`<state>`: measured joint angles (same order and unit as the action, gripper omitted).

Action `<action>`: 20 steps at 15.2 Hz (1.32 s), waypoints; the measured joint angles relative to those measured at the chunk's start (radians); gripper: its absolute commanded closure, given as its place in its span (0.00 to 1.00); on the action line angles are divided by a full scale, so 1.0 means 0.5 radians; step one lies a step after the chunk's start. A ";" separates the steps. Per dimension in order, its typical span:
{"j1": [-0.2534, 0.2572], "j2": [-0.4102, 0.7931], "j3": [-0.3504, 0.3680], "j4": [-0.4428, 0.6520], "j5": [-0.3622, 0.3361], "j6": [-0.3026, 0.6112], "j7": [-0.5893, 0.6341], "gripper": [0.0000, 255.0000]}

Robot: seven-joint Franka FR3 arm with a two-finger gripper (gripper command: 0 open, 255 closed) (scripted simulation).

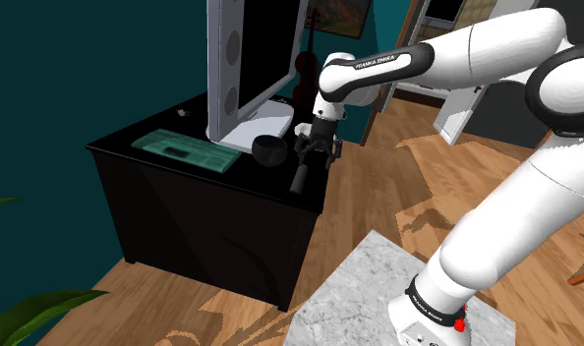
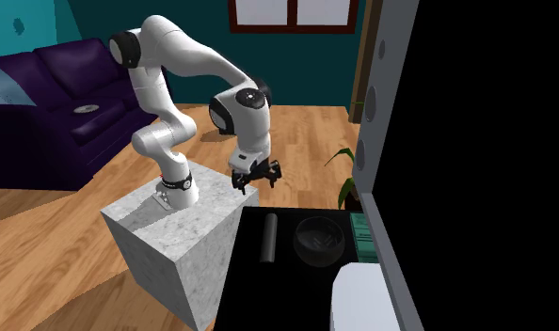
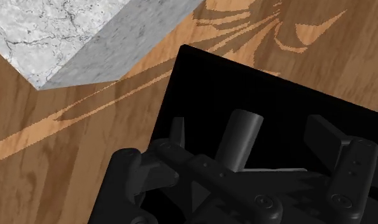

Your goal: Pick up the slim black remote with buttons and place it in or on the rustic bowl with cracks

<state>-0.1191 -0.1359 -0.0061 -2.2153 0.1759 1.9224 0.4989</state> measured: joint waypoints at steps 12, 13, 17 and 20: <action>-0.089 0.643 -0.086 0.322 0.110 0.355 0.420 0.00; -0.086 0.649 -0.084 0.301 0.114 0.383 0.421 0.00; -0.076 0.702 -0.073 0.260 0.133 0.478 0.415 0.00; -0.076 0.707 -0.072 0.245 0.136 0.497 0.411 0.00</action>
<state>-0.1571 0.2177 -0.0423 -2.0926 0.2438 2.1710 0.7041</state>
